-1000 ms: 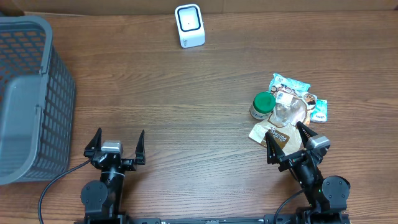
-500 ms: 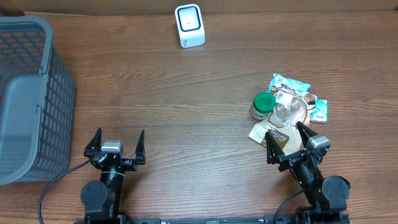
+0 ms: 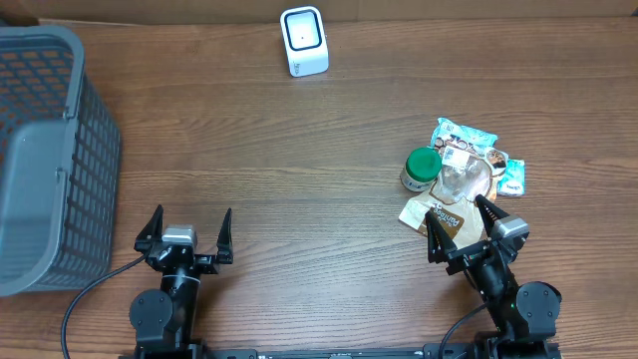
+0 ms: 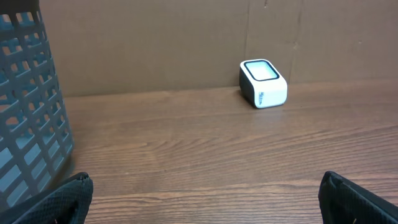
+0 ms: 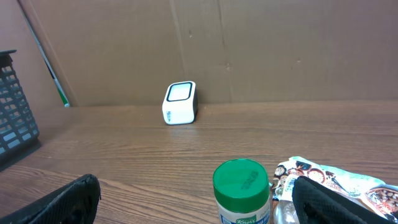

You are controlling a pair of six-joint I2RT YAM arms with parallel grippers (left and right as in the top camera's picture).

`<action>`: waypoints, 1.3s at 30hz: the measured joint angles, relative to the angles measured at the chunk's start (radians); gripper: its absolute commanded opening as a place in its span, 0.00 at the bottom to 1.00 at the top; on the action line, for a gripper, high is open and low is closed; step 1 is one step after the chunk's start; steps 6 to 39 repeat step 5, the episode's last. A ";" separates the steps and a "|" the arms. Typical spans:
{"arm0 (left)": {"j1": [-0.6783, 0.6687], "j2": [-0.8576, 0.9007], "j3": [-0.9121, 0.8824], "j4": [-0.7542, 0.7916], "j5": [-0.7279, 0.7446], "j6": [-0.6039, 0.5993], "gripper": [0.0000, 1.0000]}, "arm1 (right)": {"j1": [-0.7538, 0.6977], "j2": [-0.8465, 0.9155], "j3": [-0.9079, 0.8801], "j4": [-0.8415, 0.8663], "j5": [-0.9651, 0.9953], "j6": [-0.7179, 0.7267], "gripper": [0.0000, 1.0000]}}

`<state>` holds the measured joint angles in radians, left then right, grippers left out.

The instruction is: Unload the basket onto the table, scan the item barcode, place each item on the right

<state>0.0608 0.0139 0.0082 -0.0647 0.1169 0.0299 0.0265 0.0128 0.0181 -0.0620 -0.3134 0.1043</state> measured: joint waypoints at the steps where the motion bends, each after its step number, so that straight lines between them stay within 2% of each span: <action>1: 0.000 0.000 0.000 0.000 0.000 0.000 1.00 | 0.000 0.000 0.000 0.000 0.000 0.000 1.00; 39: 0.000 0.000 0.000 0.000 0.000 0.000 1.00 | 0.000 0.000 0.000 0.000 0.000 0.000 1.00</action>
